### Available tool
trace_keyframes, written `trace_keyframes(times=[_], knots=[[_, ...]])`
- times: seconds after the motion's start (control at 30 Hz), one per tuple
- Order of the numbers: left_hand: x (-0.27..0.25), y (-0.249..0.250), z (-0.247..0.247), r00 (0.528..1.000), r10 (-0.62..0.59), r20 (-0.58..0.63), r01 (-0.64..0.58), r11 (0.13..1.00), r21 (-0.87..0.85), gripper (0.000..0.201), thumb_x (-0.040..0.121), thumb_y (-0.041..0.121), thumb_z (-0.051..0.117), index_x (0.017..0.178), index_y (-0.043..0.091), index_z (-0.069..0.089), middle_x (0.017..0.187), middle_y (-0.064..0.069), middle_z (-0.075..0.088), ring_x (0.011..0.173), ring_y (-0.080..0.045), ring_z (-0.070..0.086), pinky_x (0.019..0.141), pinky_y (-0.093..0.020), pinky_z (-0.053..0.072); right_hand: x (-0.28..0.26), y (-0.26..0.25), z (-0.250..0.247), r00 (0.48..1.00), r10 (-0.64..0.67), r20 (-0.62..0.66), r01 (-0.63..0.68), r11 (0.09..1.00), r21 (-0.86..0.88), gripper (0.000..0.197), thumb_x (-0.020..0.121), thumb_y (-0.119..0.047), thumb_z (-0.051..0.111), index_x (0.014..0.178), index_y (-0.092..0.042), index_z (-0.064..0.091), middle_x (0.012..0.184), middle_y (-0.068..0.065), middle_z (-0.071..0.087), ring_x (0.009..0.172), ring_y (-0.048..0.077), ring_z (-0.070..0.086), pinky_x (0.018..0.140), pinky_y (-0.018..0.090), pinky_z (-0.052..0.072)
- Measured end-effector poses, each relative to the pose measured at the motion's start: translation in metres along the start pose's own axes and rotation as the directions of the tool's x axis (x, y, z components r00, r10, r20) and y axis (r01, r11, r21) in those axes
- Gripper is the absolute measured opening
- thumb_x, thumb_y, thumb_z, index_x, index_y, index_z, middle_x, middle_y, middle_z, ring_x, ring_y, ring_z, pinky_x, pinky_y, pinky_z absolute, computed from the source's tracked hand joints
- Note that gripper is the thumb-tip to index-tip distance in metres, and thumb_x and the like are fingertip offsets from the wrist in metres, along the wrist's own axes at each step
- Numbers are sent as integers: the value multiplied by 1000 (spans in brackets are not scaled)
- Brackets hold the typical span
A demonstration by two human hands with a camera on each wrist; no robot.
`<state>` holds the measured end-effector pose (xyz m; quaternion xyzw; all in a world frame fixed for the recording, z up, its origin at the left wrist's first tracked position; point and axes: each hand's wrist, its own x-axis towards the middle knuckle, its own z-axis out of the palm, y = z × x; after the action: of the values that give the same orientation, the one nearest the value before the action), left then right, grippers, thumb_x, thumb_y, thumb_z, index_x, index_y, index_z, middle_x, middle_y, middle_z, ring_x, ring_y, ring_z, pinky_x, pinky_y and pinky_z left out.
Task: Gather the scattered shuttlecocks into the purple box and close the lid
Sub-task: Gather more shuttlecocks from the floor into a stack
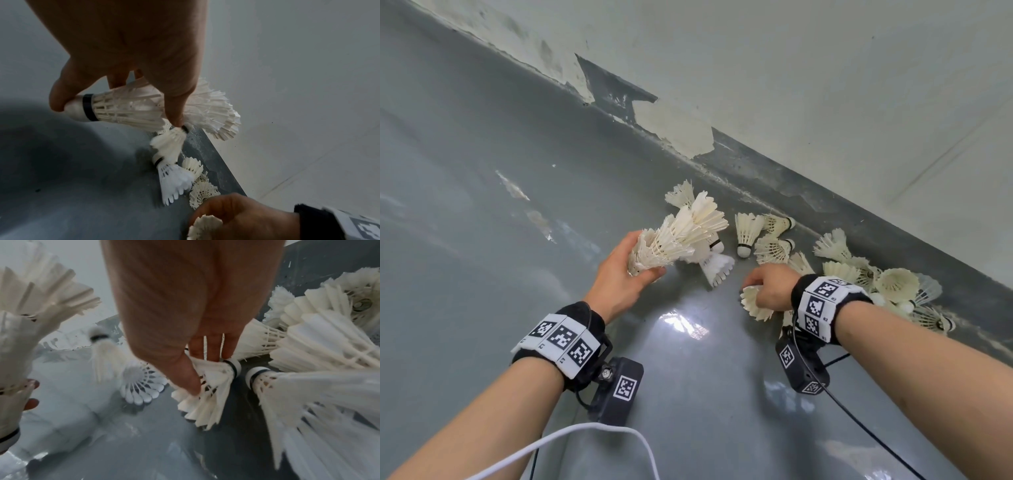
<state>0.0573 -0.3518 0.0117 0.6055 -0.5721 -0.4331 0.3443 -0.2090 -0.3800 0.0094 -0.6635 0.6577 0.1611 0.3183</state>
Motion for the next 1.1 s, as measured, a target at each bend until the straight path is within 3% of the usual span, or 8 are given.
trace_keyframes(times=[0.2, 0.27, 0.37, 0.43, 0.63, 0.77, 0.97, 1.1], knots=[[-2, -3, -5, 1000, -20, 22, 20, 1000, 3, 51, 83, 14, 72, 121, 35, 44, 103, 18, 59, 98, -9, 55, 84, -17, 40, 4, -4, -22, 895, 207, -396, 22, 865, 502, 20, 91, -13, 46, 98, -12, 64, 94, 6, 60, 89, 25, 57, 74, 31, 45], [-3, -4, -7, 999, -29, 33, 28, 1000, 12, 51, 83, 14, 72, 121, 35, 45, 106, 13, 61, 96, -8, 57, 77, -8, 39, 7, -11, -38, 878, 329, -347, 139, 519, 843, 18, 93, -9, 46, 104, -9, 60, 96, 9, 58, 87, 28, 63, 73, 37, 56], [-3, -5, -6, 997, -46, 54, 45, 999, 25, 53, 83, 16, 73, 127, 30, 46, 110, 9, 61, 100, -11, 57, 79, -12, 39, -1, -31, -64, 899, 349, -266, 301, -51, 952, 15, 97, -3, 39, 90, -9, 52, 90, 8, 54, 76, 20, 60, 68, 32, 57], [-3, -5, -4, 997, -52, 59, 50, 998, 38, 56, 82, 17, 73, 130, 28, 46, 112, 8, 61, 102, -12, 56, 79, -13, 38, -6, -44, -73, 917, 311, -251, 318, -189, 929, 22, 99, -4, 37, 82, -12, 49, 87, 8, 55, 77, 21, 60, 74, 33, 57], [1, -4, -4, 998, -41, 45, 39, 999, 36, 56, 80, 17, 75, 128, 28, 48, 113, 7, 62, 102, -15, 58, 84, -21, 40, 4, -73, -53, 885, 191, -424, 285, 498, 819, 11, 89, -19, 56, 91, -23, 66, 100, 3, 69, 99, 23, 64, 92, 44, 52], [-2, -14, -11, 996, -80, 51, 79, 997, 20, 63, 78, 15, 77, 130, 28, 44, 113, 2, 63, 103, -19, 60, 86, -22, 43, 1, -80, -53, 914, 73, -400, 326, 455, 829, 21, 87, -23, 64, 106, -18, 72, 108, -1, 70, 105, 18, 63, 96, 38, 50], [-4, -17, -13, 984, -121, 132, 109, 989, 96, 82, 77, 18, 78, 141, 33, 29, 117, 4, 58, 105, -17, 57, 88, -24, 42, -6, -100, -48, 917, -95, -386, 391, 399, 829, 21, 90, -14, 59, 106, -22, 70, 93, -2, 68, 78, 12, 61, 63, 22, 49], [-2, -19, -16, 973, -157, 170, 131, 979, 157, 71, 80, 21, 76, 139, 28, 38, 119, 7, 60, 110, -15, 55, 92, -24, 39, -7, -114, -45, 875, -137, -464, 457, 548, 701, 25, 90, -18, 56, 104, -35, 66, 94, -10, 66, 91, 15, 64, 88, 39, 53]])
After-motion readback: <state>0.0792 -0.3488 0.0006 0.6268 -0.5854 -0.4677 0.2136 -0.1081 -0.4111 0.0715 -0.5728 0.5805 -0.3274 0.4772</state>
